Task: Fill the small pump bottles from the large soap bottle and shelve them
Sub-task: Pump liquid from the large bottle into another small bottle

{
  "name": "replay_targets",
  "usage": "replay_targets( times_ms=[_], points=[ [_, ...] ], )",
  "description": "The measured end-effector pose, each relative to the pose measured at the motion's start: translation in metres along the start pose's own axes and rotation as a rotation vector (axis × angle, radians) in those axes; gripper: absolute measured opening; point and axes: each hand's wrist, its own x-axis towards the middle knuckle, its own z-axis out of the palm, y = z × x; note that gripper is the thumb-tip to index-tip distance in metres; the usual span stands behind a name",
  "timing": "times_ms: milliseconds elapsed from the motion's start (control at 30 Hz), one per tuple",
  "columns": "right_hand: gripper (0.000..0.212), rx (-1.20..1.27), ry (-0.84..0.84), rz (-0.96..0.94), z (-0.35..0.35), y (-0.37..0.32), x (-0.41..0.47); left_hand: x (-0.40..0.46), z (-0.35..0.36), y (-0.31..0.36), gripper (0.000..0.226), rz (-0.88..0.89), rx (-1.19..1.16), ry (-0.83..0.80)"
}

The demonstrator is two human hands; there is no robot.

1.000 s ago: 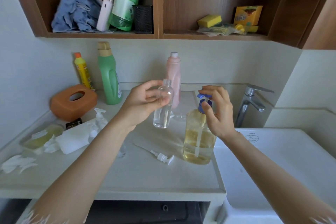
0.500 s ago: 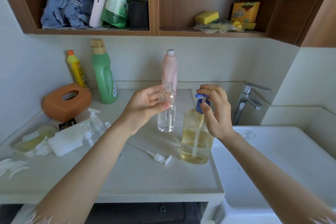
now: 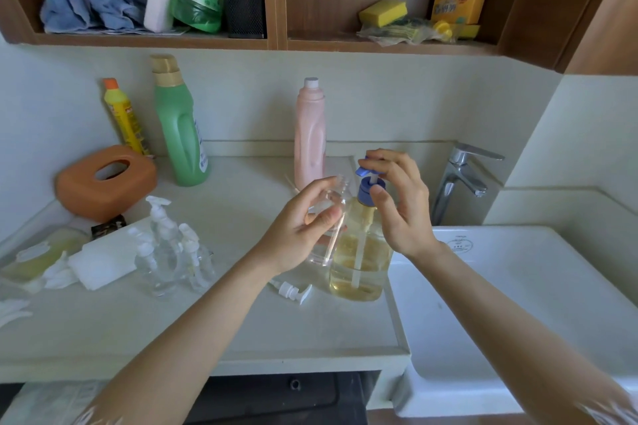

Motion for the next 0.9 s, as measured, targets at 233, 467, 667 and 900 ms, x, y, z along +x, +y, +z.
replay_targets(
  times_ms=[233, 467, 667, 900],
  points=[
    [0.035, -0.009, 0.014, -0.038, -0.001, 0.005, -0.002, 0.004, 0.014, 0.001, 0.037, 0.11, 0.001, 0.064],
    [0.036, -0.032, 0.058, -0.12, -0.002, 0.014, 0.0, 0.008, 0.014, 0.002, 0.056, -0.047, -0.065, 0.217],
    [0.054, -0.093, 0.194, -0.121, 0.015, 0.017, -0.004, 0.01, 0.014, 0.004, 0.04, -0.167, -0.181, 0.207],
    [0.039, -0.13, 0.198, -0.097, 0.017, 0.018, -0.007, 0.007, 0.02, 0.0, 0.025, -0.252, -0.172, 0.253]
  ],
)
